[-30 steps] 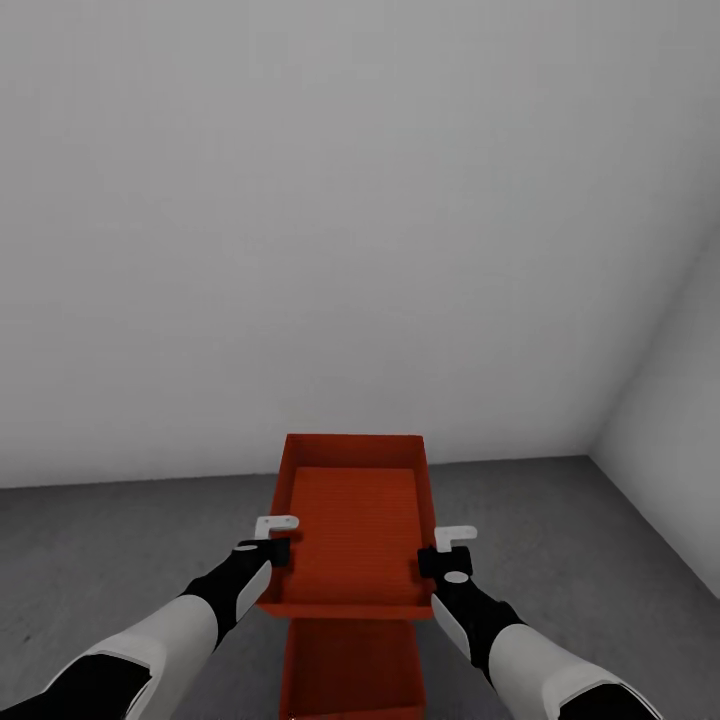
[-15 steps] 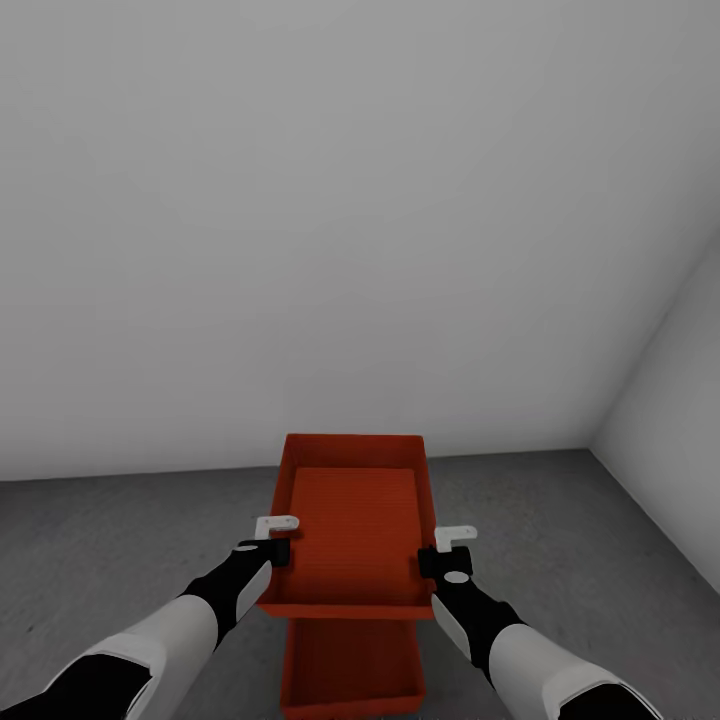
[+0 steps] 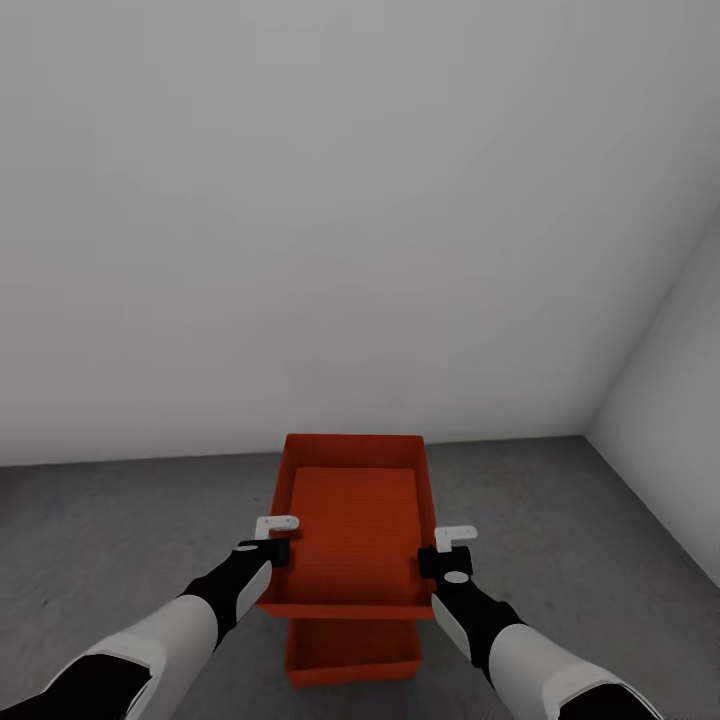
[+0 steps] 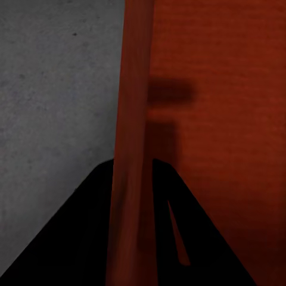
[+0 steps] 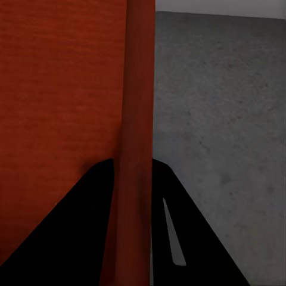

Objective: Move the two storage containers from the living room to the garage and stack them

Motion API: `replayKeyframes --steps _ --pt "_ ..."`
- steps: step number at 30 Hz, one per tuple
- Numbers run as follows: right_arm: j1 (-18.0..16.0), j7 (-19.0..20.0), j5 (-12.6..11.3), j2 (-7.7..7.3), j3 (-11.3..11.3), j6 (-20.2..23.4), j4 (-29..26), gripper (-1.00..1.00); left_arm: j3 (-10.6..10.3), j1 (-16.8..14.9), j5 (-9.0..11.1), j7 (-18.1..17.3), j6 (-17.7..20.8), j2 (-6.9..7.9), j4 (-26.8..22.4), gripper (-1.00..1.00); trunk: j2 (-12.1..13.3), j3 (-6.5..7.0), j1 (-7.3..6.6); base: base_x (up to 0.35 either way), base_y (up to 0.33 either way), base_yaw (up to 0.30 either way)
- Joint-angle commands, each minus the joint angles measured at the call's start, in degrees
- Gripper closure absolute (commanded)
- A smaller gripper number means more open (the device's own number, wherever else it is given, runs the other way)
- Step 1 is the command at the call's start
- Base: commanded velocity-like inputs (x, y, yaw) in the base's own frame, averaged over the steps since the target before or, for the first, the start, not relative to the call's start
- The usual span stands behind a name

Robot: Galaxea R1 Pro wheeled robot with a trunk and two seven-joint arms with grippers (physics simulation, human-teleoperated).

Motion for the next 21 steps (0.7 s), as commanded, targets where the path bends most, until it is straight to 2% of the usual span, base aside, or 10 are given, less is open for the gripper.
replayKeyframes --steps 1,21 --pt "0.0 -2.1 -1.1 -0.43 -1.3 -0.3 0.2 1.00 1.4 0.0 -1.0 0.6 -3.8 1.30 -0.3 1.00 0.0 -0.15 0.00 -0.013 0.000 0.000" --pt "0.0 -2.1 -1.1 -0.43 -1.3 -0.3 0.2 1.00 1.4 0.0 -1.0 0.6 -3.8 1.30 -0.3 1.00 0.0 -1.98 0.00 -0.001 0.000 0.000"
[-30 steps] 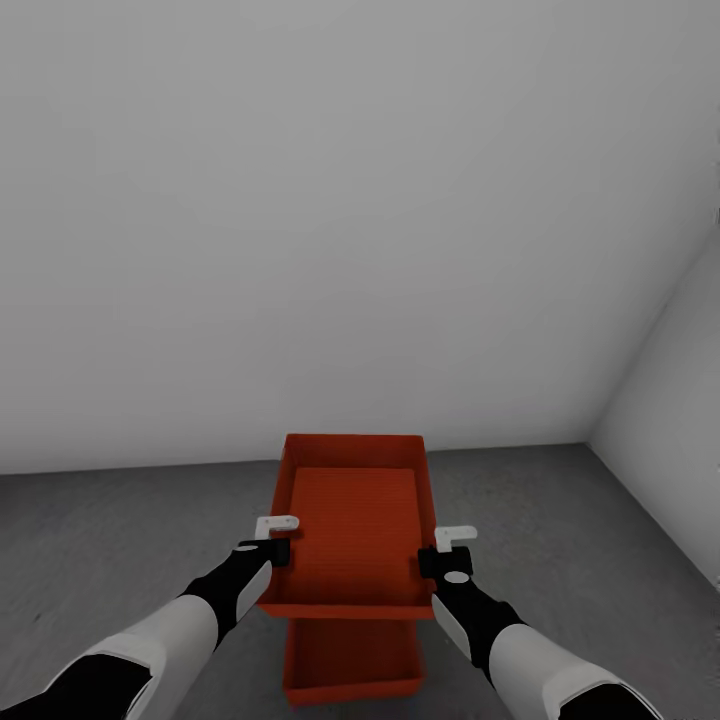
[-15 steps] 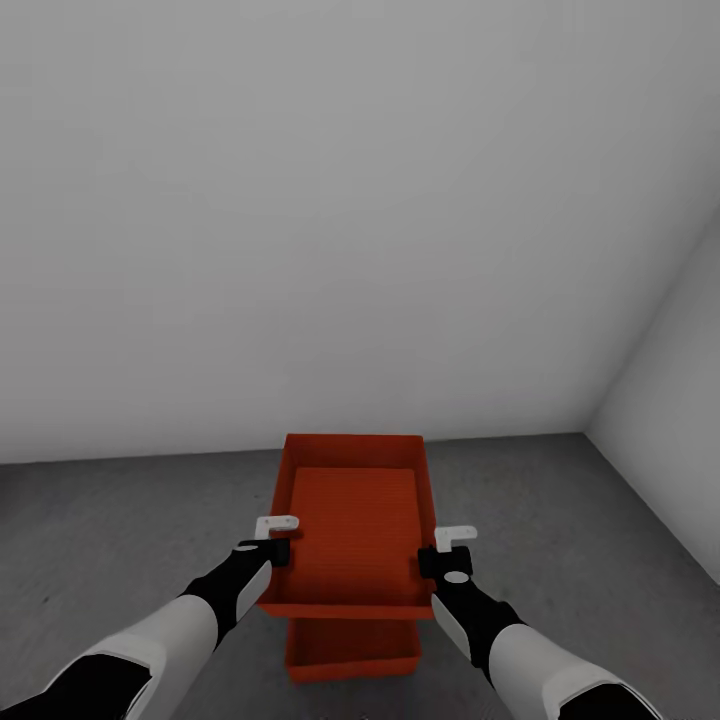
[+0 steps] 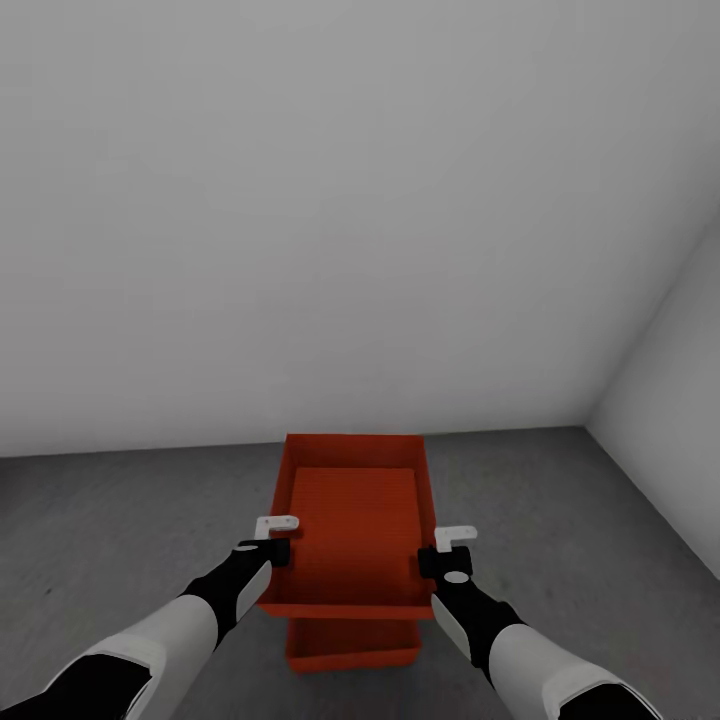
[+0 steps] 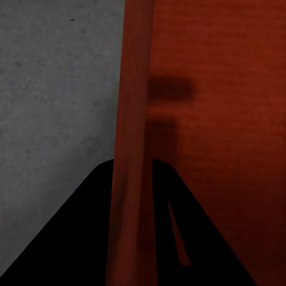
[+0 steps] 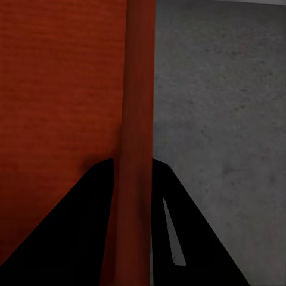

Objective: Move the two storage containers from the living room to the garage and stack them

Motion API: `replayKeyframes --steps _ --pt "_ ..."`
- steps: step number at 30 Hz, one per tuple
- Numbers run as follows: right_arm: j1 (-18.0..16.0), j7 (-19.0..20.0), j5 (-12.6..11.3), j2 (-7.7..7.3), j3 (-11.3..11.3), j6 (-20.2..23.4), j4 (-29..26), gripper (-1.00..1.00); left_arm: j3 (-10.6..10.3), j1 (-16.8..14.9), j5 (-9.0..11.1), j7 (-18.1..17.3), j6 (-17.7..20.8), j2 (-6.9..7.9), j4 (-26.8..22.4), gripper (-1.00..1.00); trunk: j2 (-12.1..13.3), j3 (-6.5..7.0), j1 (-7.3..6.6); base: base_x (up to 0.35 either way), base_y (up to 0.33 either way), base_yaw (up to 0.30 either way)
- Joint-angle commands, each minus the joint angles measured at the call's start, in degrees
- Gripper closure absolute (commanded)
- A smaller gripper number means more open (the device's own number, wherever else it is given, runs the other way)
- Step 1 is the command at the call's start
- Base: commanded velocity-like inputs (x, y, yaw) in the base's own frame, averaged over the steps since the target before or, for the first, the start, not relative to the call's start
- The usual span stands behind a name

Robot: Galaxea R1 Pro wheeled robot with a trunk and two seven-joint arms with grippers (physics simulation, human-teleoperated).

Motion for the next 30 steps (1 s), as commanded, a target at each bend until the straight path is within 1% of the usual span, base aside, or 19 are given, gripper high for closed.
replayKeyframes --steps 1,12,18,30 --pt "0.0 -2.1 -1.1 -0.43 -1.3 -0.3 0.2 1.00 1.3 0.0 -1.0 0.6 -3.7 1.31 -0.3 1.00 0.0 -0.15 0.00 0.000 0.000 0.000" --pt "0.0 -2.1 -1.1 -0.43 -1.3 -0.3 0.2 1.00 1.3 0.0 -1.0 0.6 -3.8 1.31 -0.3 1.00 0.0 -1.16 0.00 0.000 0.000 0.000" --pt "0.0 -2.1 -1.1 -0.43 -1.3 -0.3 0.2 1.00 1.3 0.0 -0.9 0.6 -5.1 1.31 0.1 1.00 0.0 -1.70 0.00 0.000 0.000 0.000" --pt "0.0 -2.1 -1.1 -0.43 -1.3 -0.3 0.2 1.00 1.3 0.0 -0.9 0.6 -5.3 1.31 0.5 1.00 0.0 -2.80 0.00 0.000 0.000 0.000"
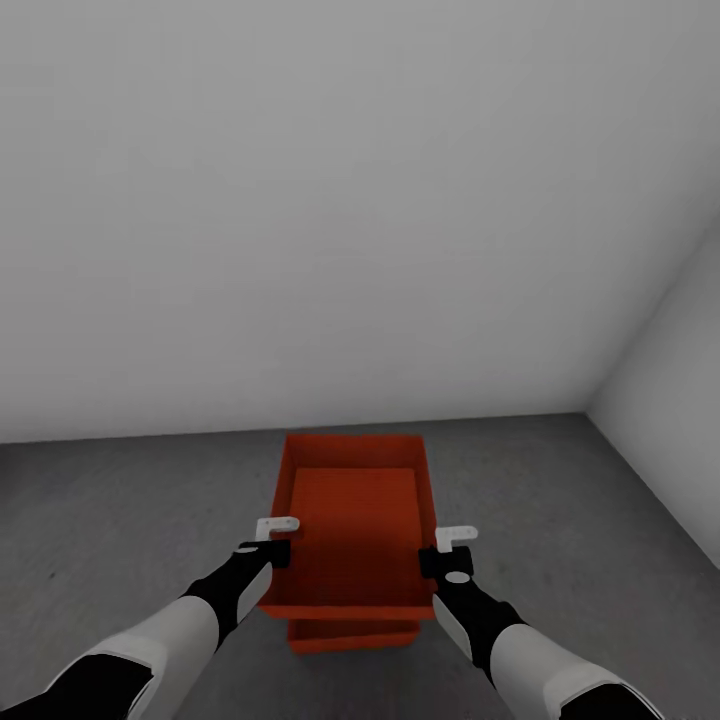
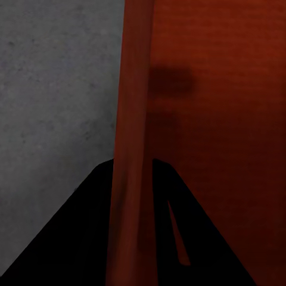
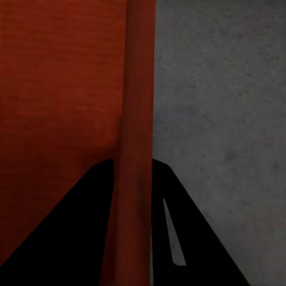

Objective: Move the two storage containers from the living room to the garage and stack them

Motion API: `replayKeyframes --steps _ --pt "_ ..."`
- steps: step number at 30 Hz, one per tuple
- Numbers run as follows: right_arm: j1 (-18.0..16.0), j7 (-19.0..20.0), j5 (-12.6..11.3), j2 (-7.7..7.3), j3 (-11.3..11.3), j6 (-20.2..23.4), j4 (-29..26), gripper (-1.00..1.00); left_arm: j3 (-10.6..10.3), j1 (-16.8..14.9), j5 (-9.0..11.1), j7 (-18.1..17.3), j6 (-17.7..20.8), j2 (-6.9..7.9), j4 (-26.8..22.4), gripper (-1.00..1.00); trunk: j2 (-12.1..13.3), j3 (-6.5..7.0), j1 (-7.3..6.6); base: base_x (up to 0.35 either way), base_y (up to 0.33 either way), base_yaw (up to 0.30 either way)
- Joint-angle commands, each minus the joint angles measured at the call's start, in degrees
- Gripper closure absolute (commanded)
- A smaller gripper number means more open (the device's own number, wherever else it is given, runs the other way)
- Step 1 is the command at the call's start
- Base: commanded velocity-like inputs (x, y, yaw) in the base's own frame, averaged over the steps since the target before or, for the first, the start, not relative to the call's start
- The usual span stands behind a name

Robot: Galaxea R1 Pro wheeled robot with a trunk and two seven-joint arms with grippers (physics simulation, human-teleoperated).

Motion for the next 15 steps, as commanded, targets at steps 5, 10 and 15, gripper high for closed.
replayKeyframes --steps 5,10,15 --pt "0.0 -2.3 -1.1 -0.18 -1.6 -0.3 0.2 1.00 1.0 0.0 -0.9 0.6 -4.5 1.56 -0.3 1.00 0.0 -0.51 0.00 0.000 0.000 0.000" --pt "0.0 -2.3 -1.1 -0.18 -1.6 -0.3 0.2 1.00 1.0 0.0 -0.9 0.6 -4.5 1.56 -0.3 1.00 0.0 -0.97 0.00 0.000 0.000 0.000" --pt "0.0 -2.3 -1.1 -0.18 -1.6 -0.3 0.2 1.00 1.0 0.0 -0.9 0.6 -4.5 1.56 -0.3 1.00 0.0 -1.42 0.00 0.000 0.000 0.000"
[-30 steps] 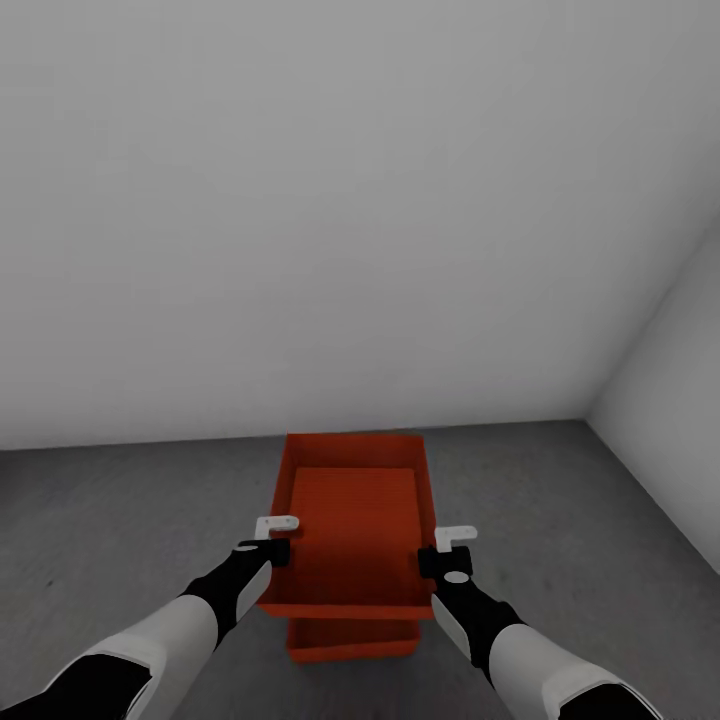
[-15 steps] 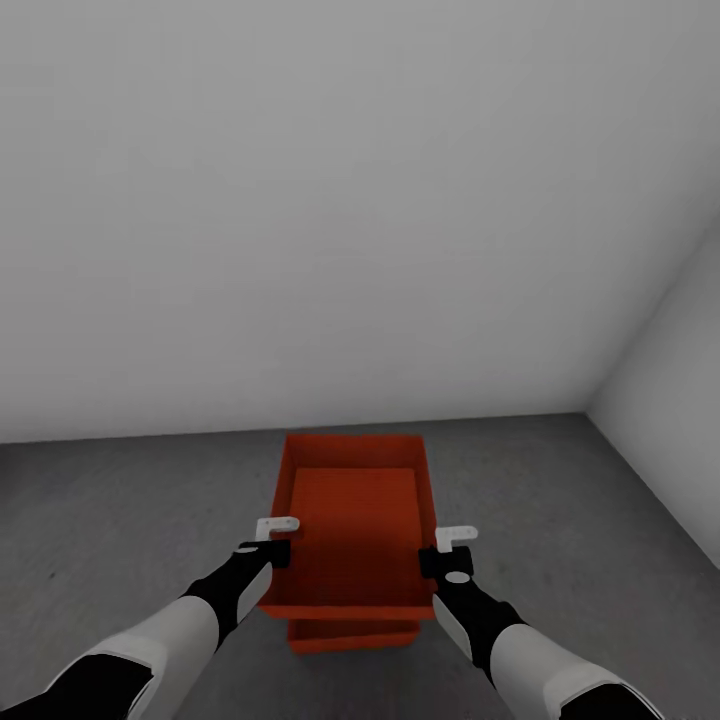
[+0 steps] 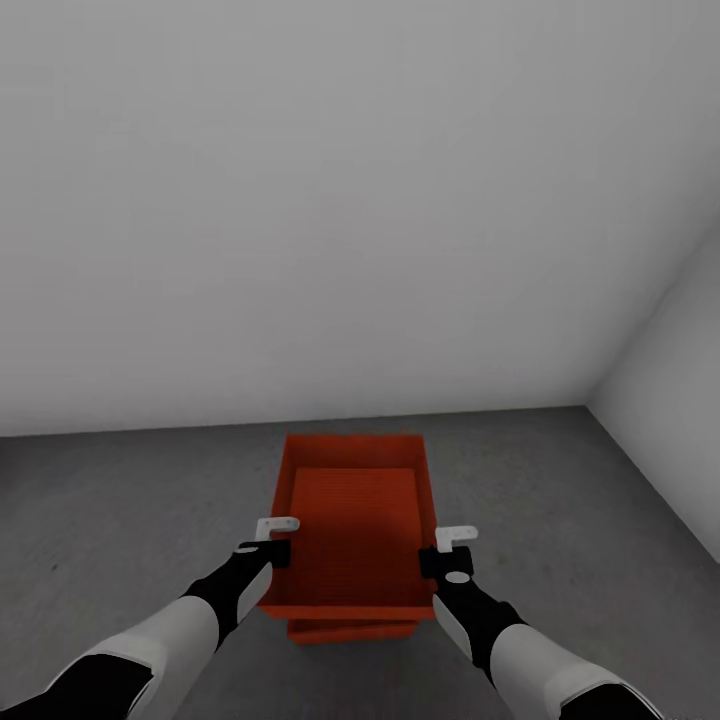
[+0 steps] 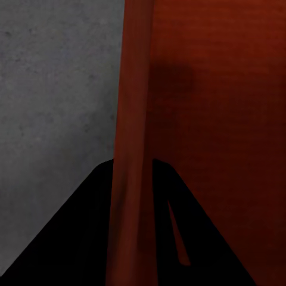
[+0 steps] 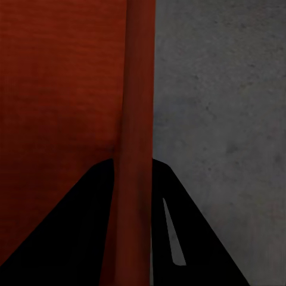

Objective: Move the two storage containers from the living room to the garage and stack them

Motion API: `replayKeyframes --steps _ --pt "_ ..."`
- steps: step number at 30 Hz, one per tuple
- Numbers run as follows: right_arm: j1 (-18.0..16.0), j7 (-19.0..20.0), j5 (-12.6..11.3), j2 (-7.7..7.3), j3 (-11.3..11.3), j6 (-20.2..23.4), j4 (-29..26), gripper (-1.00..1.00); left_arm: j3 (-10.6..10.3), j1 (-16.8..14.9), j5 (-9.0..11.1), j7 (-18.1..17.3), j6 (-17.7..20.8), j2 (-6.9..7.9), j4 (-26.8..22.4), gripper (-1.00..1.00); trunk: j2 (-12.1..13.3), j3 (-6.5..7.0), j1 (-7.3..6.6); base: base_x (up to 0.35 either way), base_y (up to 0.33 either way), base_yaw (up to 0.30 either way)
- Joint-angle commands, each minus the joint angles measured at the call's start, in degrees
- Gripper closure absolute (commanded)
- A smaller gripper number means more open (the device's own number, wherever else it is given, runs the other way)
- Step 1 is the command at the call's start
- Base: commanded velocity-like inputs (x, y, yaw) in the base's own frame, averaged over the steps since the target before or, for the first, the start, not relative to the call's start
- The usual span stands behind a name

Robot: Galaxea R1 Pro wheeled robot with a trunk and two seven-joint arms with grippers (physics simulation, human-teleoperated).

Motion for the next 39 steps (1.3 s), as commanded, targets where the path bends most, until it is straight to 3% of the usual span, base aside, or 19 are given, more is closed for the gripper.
replayKeyframes --steps 1,19,39 --pt "0.0 -2.3 -1.1 -0.18 -1.6 -0.3 0.2 1.00 1.0 0.0 -0.9 0.6 -4.5 1.56 -0.3 1.00 0.0 -0.14 0.00 0.000 0.000 0.000" --pt "0.0 -2.1 -1.1 -0.24 -1.6 -0.3 0.2 1.00 1.0 0.0 -0.9 0.6 -4.5 1.56 -0.3 1.00 0.0 -1.76 0.00 0.000 0.000 0.000" --pt "0.0 -2.2 -1.1 -0.27 -1.6 -0.2 0.2 1.00 1.0 0.0 -0.9 0.6 -4.5 1.55 -0.3 1.00 0.0 -1.85 0.00 0.000 0.000 0.000"
